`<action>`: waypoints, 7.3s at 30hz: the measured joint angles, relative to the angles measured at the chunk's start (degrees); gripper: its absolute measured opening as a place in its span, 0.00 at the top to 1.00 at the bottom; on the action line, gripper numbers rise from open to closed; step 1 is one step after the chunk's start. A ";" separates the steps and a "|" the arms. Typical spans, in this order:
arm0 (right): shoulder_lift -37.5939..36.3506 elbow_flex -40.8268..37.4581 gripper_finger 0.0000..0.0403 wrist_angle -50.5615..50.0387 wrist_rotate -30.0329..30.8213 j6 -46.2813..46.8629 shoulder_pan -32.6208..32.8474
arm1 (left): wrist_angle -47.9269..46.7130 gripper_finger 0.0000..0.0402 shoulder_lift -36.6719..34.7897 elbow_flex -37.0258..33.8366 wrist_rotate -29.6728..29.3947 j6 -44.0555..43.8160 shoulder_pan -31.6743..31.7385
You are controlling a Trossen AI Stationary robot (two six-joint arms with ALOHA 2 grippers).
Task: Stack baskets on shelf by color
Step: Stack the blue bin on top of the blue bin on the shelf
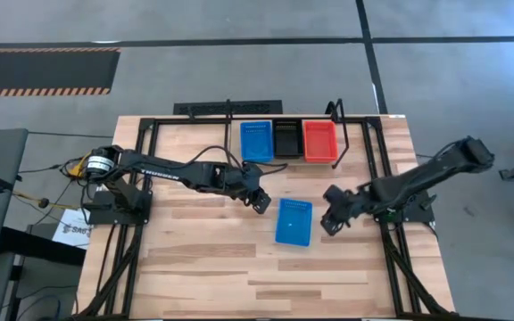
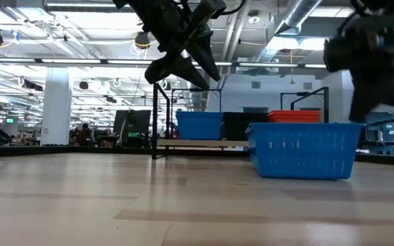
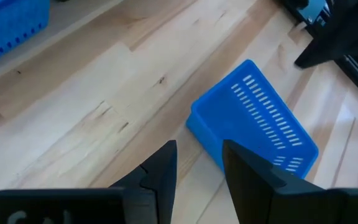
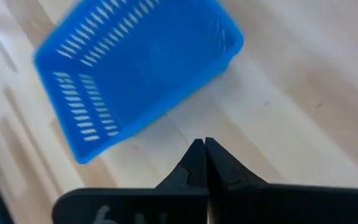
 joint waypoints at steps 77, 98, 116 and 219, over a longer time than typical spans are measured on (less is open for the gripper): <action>20.25 7.25 1.00 4.35 3.09 -12.72 5.77 | -0.45 0.52 4.13 0.50 6.44 -11.31 -3.85; 25.03 9.39 1.00 20.58 1.84 -19.98 -1.47 | -0.72 0.52 4.13 0.48 8.63 -11.17 -3.85; 2.68 23.10 1.00 -13.91 18.63 -28.42 0.27 | -13.22 0.54 4.17 0.46 3.79 -22.14 -3.87; -2.00 23.08 0.99 -23.02 23.09 -34.21 8.64 | -40.74 1.00 14.39 38.27 -7.49 -19.29 25.14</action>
